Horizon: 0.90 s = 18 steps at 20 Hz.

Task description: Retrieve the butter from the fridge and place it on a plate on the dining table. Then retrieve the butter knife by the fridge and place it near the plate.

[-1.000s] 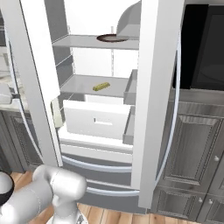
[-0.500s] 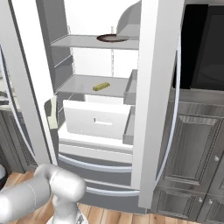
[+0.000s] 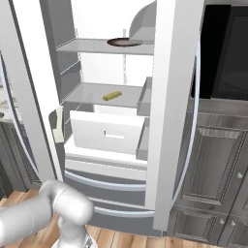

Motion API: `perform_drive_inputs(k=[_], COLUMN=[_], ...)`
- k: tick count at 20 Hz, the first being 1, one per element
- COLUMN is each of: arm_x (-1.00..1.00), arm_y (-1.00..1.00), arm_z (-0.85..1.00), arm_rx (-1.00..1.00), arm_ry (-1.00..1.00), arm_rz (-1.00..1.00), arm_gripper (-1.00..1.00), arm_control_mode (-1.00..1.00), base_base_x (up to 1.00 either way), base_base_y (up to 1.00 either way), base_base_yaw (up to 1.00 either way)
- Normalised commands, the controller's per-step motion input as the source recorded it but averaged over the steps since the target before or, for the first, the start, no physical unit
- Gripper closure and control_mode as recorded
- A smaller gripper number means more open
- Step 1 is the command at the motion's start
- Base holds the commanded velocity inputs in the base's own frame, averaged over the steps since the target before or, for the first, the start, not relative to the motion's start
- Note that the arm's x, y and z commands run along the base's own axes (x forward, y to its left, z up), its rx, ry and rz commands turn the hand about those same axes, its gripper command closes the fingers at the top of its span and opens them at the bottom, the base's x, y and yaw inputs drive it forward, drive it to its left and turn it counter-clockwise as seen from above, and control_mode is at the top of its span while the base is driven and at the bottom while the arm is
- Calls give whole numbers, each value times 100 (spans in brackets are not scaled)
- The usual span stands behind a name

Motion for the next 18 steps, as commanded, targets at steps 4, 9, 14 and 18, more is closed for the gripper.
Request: perform_drive_inputs(k=[4, 9, 14, 18], arm_x=[-100, -80, 2, 16], arm_y=[-94, -93, -100, -79], arm_z=[-1, -7, 0, -26], arm_rx=[5, 23, 53, 52], arm_ry=[-1, -2, -2, 17], arm_rz=[10, 44, 30, 26], arm_gripper=[-100, -100, -100, -100], arm_control_mode=[-100, -100, -100, -100], base_base_x=[0, 0, 0, 0], base_base_y=[0, 0, 0, 0], base_base_yaw=[0, 0, 0, 0])
